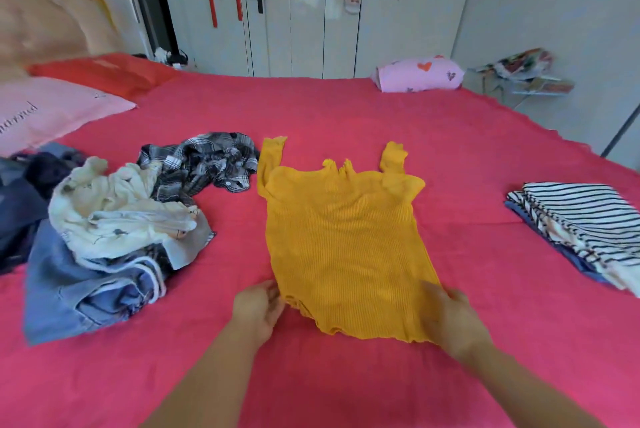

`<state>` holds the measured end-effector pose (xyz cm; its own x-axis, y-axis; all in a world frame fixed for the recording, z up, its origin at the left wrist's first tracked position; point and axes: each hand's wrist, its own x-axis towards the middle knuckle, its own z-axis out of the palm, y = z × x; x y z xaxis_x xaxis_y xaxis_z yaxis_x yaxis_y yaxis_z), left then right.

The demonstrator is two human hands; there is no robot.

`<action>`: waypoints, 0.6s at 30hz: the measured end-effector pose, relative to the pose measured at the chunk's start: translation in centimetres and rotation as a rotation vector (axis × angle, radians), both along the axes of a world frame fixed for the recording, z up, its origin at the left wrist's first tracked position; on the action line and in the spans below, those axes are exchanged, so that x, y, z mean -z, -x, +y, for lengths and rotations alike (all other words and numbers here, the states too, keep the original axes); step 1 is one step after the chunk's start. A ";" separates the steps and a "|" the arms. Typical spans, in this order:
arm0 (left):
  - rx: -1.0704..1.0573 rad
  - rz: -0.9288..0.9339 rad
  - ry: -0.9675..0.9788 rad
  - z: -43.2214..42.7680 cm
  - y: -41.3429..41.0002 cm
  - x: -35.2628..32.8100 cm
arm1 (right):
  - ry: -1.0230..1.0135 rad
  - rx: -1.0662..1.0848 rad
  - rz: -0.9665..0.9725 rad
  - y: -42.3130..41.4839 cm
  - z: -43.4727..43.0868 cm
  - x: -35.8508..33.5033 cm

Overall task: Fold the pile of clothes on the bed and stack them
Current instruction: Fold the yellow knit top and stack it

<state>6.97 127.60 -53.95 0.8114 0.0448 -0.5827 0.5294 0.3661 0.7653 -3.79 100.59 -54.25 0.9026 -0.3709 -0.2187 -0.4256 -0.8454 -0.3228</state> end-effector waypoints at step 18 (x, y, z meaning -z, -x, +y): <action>0.297 -0.117 -0.421 -1.2 -0.8 1.2 | 0.076 -0.090 0.207 -3.0 -1.7 0.0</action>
<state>7.79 126.36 -55.13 0.8834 0.0136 -0.4684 0.4656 -0.1386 0.8741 -0.77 98.88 -54.28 0.8716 -0.3134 -0.3769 -0.3978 -0.9016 -0.1702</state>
